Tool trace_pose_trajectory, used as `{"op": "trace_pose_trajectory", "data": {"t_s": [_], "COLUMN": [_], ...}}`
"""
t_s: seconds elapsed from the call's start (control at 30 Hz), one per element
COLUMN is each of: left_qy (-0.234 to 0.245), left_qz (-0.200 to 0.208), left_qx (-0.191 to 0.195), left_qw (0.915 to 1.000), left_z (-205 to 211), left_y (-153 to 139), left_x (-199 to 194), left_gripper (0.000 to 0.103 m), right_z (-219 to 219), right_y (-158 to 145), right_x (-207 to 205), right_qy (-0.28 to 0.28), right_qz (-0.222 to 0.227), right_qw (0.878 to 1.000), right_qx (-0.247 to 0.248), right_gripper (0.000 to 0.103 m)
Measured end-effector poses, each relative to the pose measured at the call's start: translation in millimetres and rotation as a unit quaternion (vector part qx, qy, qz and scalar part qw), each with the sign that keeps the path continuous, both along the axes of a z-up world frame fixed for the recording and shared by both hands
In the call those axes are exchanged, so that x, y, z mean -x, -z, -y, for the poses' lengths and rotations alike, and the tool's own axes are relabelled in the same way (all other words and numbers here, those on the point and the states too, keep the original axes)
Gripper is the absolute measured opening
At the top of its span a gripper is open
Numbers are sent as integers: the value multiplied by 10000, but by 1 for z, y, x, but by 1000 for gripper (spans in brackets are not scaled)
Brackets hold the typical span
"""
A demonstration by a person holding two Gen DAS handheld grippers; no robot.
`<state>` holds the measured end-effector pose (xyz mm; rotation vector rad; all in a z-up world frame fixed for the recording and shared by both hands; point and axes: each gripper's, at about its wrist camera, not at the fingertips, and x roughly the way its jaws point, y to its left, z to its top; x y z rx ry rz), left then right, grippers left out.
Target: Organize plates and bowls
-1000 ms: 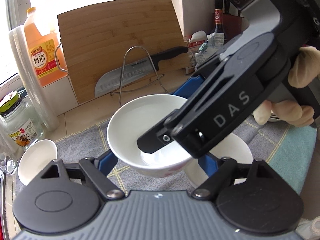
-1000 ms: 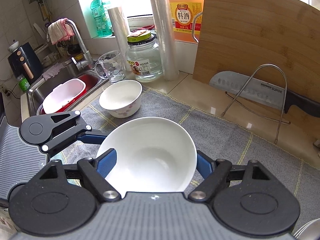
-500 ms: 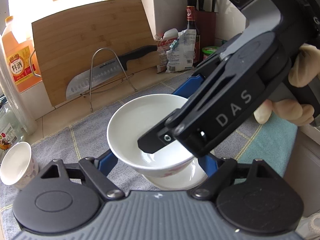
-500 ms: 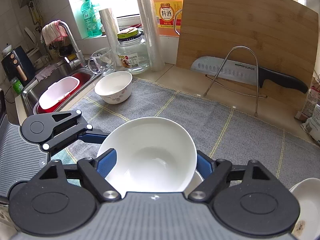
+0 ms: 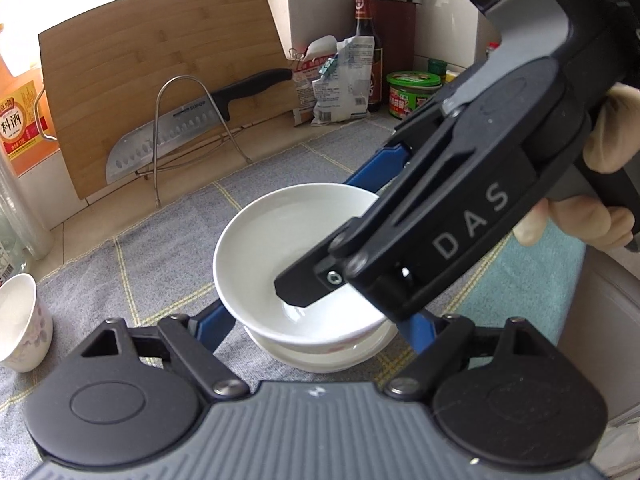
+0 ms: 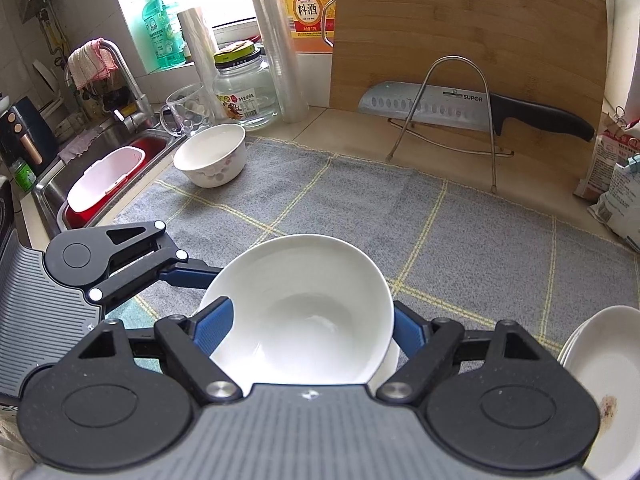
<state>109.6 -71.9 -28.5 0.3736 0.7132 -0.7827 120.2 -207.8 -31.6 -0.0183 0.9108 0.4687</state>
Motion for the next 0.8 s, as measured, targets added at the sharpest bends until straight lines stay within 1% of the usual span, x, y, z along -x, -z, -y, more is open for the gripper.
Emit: {"op": "trace_pose_trajectory", "data": {"t_s": [0.3,0.8], "left_qy": [8,88], "left_qz": [-97,-134], "left_qx": [-53,-55], "left_qw": [9999,9999], "left_z": [1,5], "left_y": [5,7], "left_x": [-2,-3], "left_gripper": [86,87], "right_z": [-2,3], "right_y": [11,17], "right_x": [-4,-5], "right_qy": [20,79], "right_qz": [-105,-191], "right_qw": [9999,9998], "right_qx": [17,-9], "right_gripper": [88,88]}}
